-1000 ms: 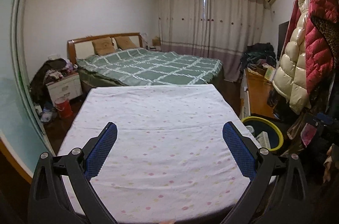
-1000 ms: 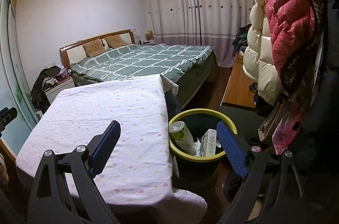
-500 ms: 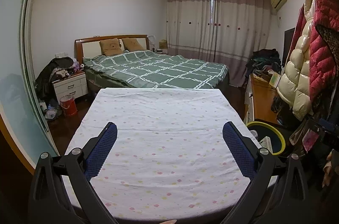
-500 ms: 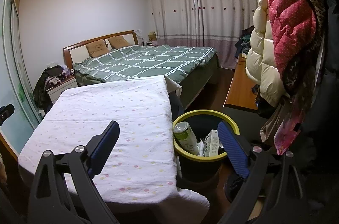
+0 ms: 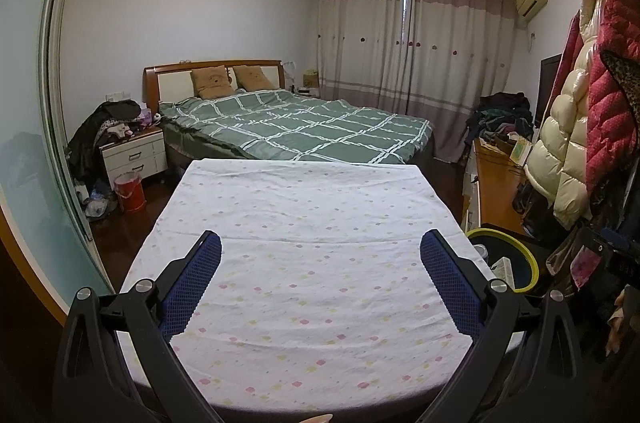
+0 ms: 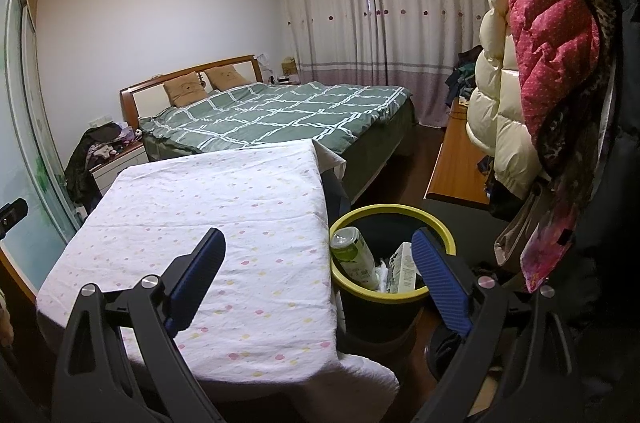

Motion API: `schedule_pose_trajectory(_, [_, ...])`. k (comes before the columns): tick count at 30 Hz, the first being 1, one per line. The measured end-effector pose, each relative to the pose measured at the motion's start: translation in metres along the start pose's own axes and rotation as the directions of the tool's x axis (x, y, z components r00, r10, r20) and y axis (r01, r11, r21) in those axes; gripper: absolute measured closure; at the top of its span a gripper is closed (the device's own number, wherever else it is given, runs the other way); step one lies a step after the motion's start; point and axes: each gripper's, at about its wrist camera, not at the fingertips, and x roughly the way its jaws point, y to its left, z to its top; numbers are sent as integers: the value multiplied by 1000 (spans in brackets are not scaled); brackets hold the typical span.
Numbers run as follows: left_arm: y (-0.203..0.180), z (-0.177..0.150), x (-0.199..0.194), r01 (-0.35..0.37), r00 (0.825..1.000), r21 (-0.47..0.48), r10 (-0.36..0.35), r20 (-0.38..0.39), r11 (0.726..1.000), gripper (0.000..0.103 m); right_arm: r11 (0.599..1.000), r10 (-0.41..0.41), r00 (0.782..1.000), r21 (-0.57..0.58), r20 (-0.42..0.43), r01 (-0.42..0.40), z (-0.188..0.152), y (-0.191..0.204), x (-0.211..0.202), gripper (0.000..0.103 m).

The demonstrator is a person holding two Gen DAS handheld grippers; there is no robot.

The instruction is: Collect trash

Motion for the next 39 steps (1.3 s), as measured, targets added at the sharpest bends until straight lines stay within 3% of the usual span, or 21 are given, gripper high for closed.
schedule_pose_trajectory(39, [-3,-8,10,7,1000,-4,-7,-27,1000,5,1000,8,1000,2,-7,-8,-2,2,0,13])
